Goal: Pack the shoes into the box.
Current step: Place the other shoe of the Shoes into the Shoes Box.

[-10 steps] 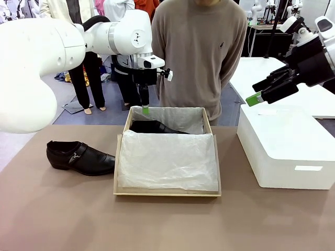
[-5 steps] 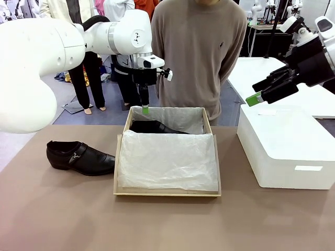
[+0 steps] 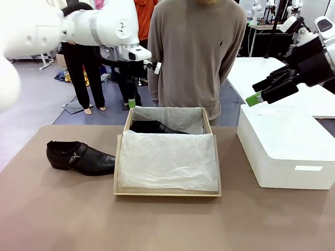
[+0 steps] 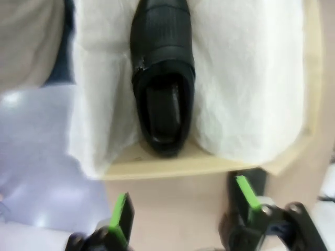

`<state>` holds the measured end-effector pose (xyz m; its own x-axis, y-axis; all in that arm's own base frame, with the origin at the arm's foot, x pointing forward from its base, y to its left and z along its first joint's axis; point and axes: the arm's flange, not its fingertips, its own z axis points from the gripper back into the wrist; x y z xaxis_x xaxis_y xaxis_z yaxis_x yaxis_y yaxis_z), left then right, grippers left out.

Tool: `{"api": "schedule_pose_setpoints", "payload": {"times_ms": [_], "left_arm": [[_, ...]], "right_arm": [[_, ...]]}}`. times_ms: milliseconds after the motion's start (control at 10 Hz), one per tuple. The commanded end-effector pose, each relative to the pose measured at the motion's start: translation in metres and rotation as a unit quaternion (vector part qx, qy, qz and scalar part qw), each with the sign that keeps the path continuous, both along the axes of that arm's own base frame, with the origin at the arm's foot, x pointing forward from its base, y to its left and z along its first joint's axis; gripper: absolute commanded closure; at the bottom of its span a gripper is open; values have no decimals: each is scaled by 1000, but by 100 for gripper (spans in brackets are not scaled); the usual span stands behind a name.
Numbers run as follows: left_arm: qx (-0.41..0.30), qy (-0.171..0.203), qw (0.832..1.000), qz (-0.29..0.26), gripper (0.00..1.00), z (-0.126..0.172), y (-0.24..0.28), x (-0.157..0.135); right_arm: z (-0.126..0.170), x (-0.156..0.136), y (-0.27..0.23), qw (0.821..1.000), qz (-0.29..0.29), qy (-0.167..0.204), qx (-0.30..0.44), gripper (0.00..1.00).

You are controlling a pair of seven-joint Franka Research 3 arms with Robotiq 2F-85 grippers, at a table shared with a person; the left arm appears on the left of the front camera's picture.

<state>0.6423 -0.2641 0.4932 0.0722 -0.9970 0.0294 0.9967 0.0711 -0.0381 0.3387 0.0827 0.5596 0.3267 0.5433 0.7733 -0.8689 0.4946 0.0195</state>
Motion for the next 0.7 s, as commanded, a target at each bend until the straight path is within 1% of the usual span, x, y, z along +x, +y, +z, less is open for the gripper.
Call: {"api": "schedule_pose_setpoints", "payload": {"times_ms": [0, 100, 200, 300, 500, 600], "left_arm": [[-14, -21, 999, -25, 0, -13, 44, -62], [-9, -35, 999, -41, 0, -12, 62, -75], [-23, -43, 998, -50, 0, -10, 84, -84], [-25, -46, 997, -60, 0, -8, 101, -88], [-33, -55, 992, -110, 0, -12, 131, -89], [-27, -55, 992, -110, 0, -16, 144, -87]], "right_arm": [[-1, 4, -1, 1000, 12, -10, 9, 0], [-1, 4, -1, 1000, 12, -10, 9, 0], [-1, 4, -1, 1000, 12, -10, 9, 0], [-1, 4, -1, 1000, 12, -10, 9, 0], [-1, 4, -1, 1000, 12, -10, 9, 0], [-1, 4, -1, 1000, 12, -10, 9, 0]]}}
